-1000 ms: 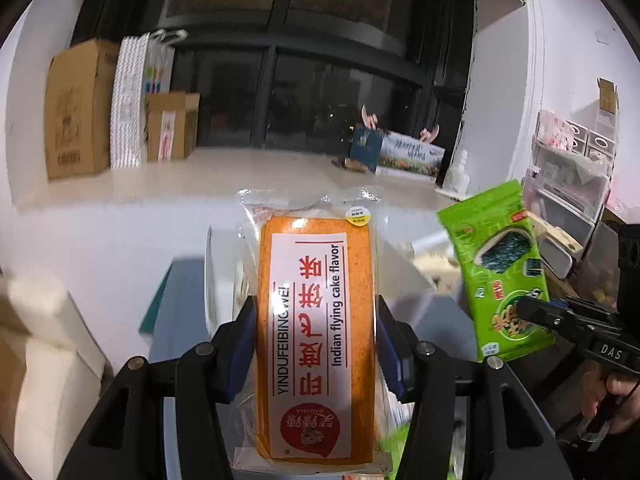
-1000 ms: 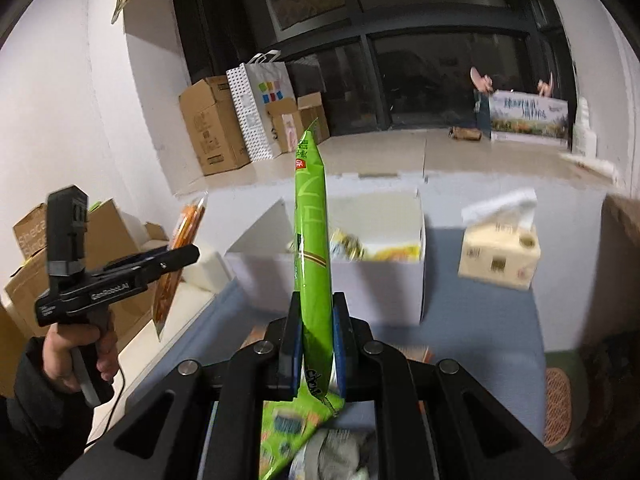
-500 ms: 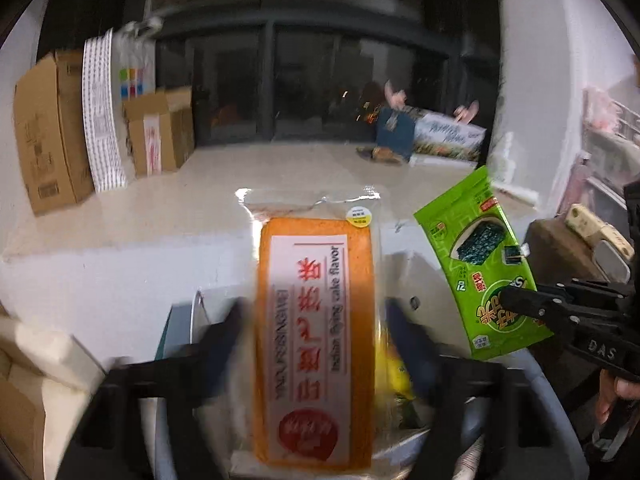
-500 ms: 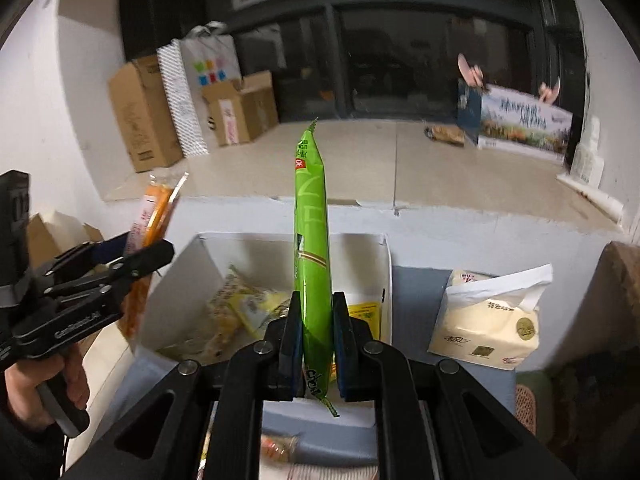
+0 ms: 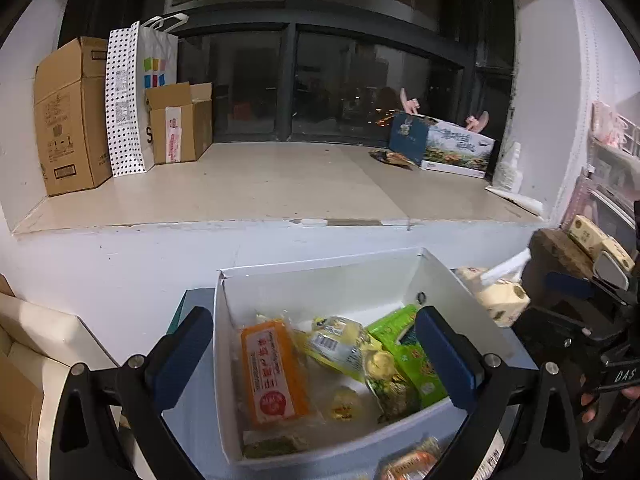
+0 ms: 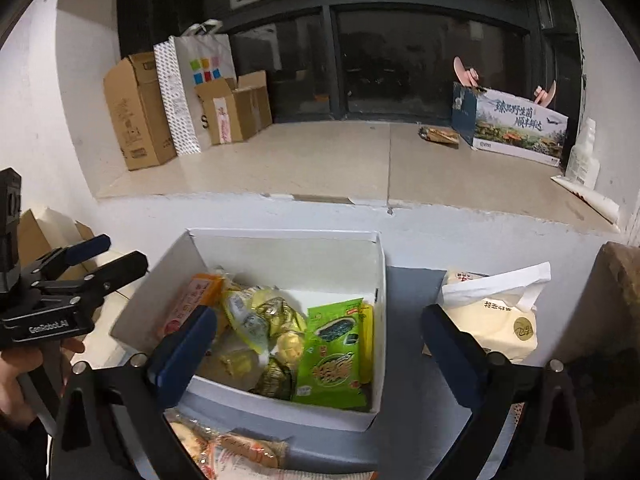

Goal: Organize snacks
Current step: 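Release the orange cake pack and green stick into the white box, then grasp the white chip bag with the right tool while the left tool grasps the green seaweed bag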

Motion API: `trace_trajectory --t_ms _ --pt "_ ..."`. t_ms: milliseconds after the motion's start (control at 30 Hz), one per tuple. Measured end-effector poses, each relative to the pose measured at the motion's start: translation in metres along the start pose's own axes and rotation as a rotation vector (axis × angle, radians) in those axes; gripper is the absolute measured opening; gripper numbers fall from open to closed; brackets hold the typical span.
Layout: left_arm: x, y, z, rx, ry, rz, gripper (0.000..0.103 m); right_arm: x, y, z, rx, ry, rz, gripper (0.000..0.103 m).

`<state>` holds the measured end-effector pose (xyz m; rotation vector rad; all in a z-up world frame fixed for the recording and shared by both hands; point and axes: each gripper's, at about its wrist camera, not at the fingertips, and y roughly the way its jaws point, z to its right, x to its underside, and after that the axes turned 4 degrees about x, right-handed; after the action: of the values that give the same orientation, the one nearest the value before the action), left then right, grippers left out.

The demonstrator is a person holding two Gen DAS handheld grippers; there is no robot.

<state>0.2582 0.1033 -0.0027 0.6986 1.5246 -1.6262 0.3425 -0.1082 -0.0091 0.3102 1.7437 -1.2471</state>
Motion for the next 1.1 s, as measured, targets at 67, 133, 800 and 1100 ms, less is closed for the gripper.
trace_trajectory --t_ms 67,133,800,1100 --pt "0.003 -0.014 0.005 0.010 0.007 0.016 0.103 0.002 -0.011 -0.001 -0.021 0.011 0.011 0.103" --pt "0.012 -0.034 0.012 0.044 0.016 0.036 0.103 0.008 -0.027 -0.002 -0.047 0.016 0.036 0.103" --pt "0.169 -0.155 0.069 0.249 0.084 -0.023 0.103 0.194 -0.109 0.014 -0.111 -0.055 -0.079 0.103" --pt "0.190 -0.152 0.074 0.282 0.051 -0.080 0.103 0.176 -0.079 0.005 -0.089 -0.224 -0.114 0.103"
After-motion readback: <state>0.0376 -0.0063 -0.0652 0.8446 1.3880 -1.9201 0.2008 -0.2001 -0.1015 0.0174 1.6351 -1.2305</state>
